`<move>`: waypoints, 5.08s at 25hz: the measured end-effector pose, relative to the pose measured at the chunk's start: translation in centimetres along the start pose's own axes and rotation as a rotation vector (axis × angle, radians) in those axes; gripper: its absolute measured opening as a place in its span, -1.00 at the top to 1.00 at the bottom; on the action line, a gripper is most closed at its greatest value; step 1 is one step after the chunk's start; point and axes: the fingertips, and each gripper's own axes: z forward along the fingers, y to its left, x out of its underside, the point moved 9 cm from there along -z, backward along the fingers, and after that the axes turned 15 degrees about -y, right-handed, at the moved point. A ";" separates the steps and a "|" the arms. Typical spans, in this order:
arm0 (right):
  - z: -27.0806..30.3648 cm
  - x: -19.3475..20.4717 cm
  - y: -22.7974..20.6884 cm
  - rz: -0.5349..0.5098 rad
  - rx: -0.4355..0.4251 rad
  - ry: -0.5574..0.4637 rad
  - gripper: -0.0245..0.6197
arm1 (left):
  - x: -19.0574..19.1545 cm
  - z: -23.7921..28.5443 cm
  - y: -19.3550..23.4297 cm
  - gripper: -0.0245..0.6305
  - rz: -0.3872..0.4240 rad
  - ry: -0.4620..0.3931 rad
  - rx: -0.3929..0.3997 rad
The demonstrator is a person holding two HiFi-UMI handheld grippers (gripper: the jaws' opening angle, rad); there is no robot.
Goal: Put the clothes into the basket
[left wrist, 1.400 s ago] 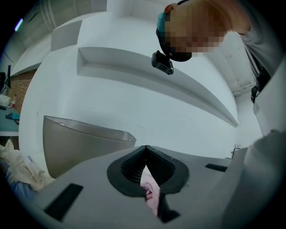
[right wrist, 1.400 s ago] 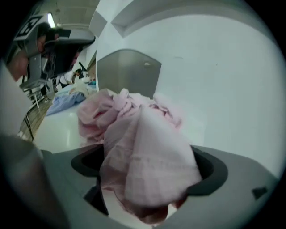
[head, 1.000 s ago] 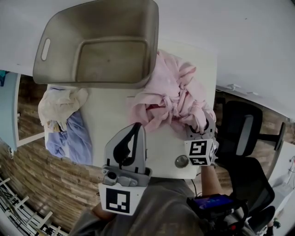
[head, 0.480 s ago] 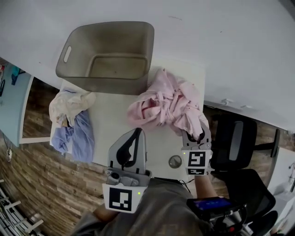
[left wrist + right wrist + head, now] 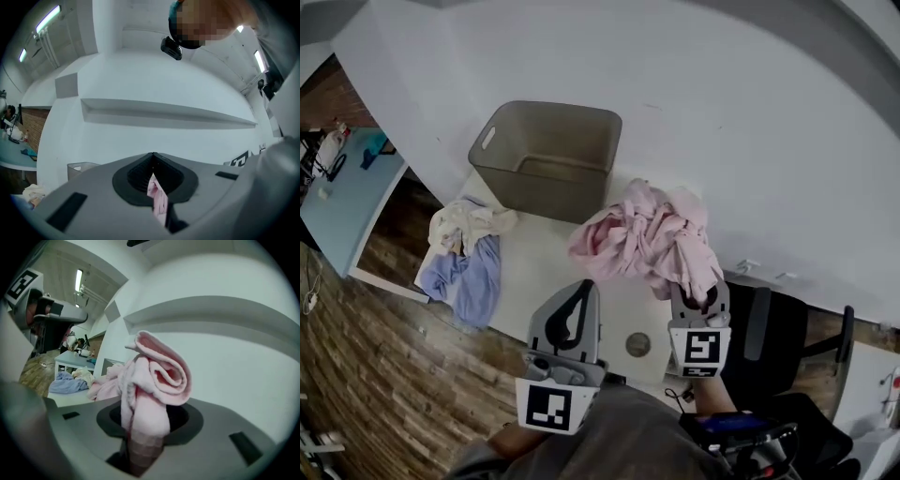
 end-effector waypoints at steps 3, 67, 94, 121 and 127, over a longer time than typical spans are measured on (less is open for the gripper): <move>-0.6 -3.4 -1.0 -0.010 -0.008 -0.096 0.42 | -1.2 -0.6 -1.0 0.90 0.019 -0.016 -0.018; 8.8 -7.0 7.1 0.150 -0.265 -0.254 0.90 | -1.8 2.4 7.4 0.90 0.066 0.002 -0.084; 6.4 -8.6 16.3 0.231 -0.569 -0.244 0.89 | -5.9 -8.1 9.3 0.90 0.188 -0.011 -0.363; 29.1 3.1 40.1 0.256 -0.696 0.161 -0.53 | 2.2 -9.0 38.0 0.90 0.096 0.166 -0.459; 32.1 8.1 43.1 0.248 -0.684 0.364 -0.82 | 4.7 -9.2 41.9 0.90 0.067 0.217 -0.453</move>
